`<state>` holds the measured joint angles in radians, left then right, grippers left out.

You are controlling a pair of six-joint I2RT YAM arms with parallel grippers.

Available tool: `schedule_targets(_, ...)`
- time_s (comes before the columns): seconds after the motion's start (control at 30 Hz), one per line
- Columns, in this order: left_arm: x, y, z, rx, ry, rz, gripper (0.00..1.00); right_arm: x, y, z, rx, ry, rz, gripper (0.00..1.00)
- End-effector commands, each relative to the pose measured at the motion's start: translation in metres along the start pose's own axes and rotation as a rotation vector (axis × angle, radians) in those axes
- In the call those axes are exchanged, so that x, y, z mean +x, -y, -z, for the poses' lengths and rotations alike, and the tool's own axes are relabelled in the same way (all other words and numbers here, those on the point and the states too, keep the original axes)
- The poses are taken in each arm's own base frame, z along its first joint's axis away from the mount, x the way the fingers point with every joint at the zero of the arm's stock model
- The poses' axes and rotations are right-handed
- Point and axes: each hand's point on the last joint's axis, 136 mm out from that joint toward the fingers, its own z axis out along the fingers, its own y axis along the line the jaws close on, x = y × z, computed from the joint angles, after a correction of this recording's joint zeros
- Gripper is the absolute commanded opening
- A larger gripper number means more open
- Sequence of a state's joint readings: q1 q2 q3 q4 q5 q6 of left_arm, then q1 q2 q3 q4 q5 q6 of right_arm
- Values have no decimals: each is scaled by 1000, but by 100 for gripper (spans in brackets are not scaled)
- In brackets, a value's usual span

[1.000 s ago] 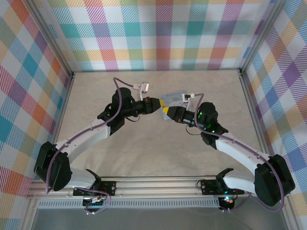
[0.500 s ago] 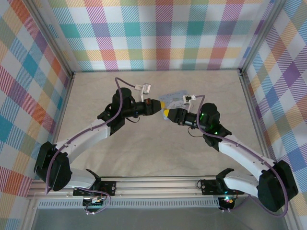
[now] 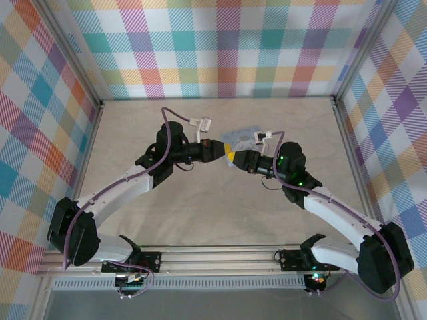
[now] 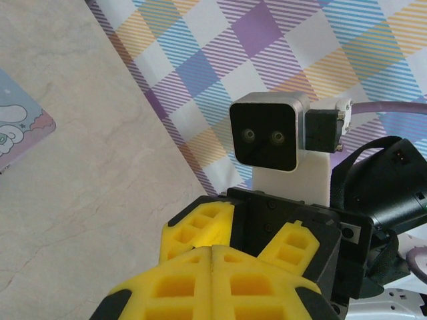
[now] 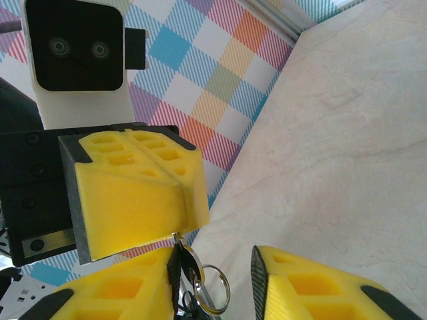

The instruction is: Unlock the padlock with the key

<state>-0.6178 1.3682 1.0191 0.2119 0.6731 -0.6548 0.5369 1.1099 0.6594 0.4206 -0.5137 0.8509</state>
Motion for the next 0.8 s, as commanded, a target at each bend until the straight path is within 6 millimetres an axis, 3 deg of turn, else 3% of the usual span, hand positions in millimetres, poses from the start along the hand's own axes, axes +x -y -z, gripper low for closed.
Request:
schedule_targets(0.0,-5,22,1,55,-14,-59,0,-12,-19,1,-45,10,49,32)
schedule_targets(0.77,-8,16,0,25,12,-51,0,-3,-11,5,-11,-12,36,0)
